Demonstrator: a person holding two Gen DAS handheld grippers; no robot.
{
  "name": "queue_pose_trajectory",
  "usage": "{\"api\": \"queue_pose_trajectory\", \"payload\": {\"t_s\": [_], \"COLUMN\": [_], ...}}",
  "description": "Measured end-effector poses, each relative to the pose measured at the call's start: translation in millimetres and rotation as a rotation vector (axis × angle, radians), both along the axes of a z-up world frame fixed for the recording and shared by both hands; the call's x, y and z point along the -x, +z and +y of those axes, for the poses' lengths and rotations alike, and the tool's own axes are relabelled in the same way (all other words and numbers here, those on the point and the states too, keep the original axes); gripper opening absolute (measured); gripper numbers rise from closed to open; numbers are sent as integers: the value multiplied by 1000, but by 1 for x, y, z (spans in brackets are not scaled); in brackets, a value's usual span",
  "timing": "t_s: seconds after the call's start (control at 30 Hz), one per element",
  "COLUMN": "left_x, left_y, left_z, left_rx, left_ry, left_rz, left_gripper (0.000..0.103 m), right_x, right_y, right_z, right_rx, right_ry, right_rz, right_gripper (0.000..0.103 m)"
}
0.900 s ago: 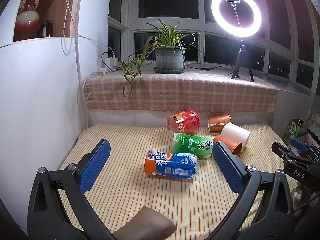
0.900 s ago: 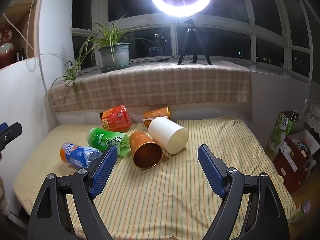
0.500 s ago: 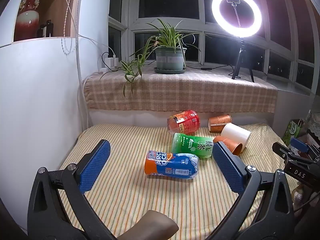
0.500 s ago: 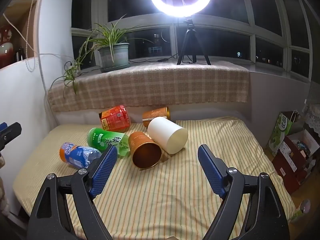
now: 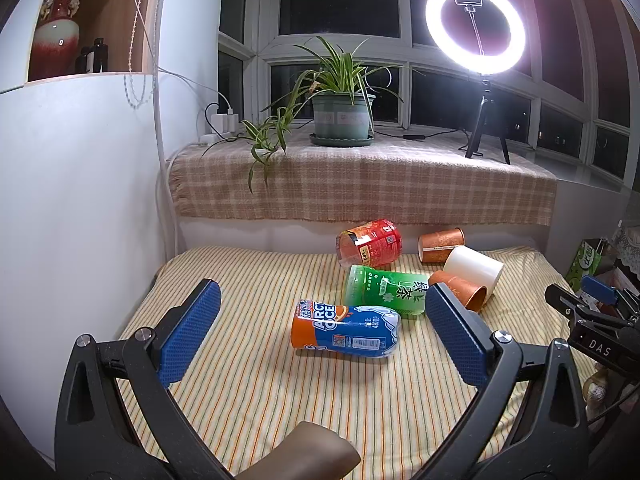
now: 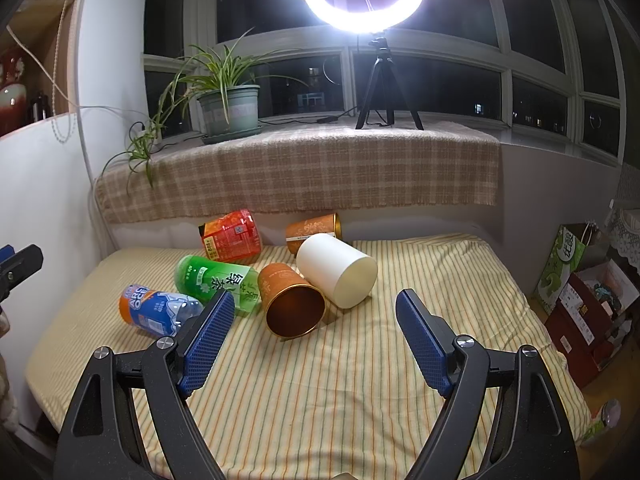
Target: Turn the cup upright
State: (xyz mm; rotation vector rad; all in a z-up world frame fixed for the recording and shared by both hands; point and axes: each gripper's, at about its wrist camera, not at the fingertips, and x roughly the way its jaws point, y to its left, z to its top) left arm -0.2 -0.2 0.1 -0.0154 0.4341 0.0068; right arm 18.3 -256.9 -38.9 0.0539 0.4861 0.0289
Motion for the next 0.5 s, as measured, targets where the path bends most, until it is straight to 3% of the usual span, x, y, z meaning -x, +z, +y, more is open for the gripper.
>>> {"api": "queue_pose_trajectory", "payload": {"t_s": [0.5], "left_x": [0], "left_y": [0], "left_z": [0], "left_rx": [0], "left_ry": [-1], "left_rz": [1], "left_gripper": [103], "right_x": [0], "right_y": [-1], "right_z": [1], "right_rx": [1], "right_ry": [-1], "right_rz": [0], "right_gripper": [83]}}
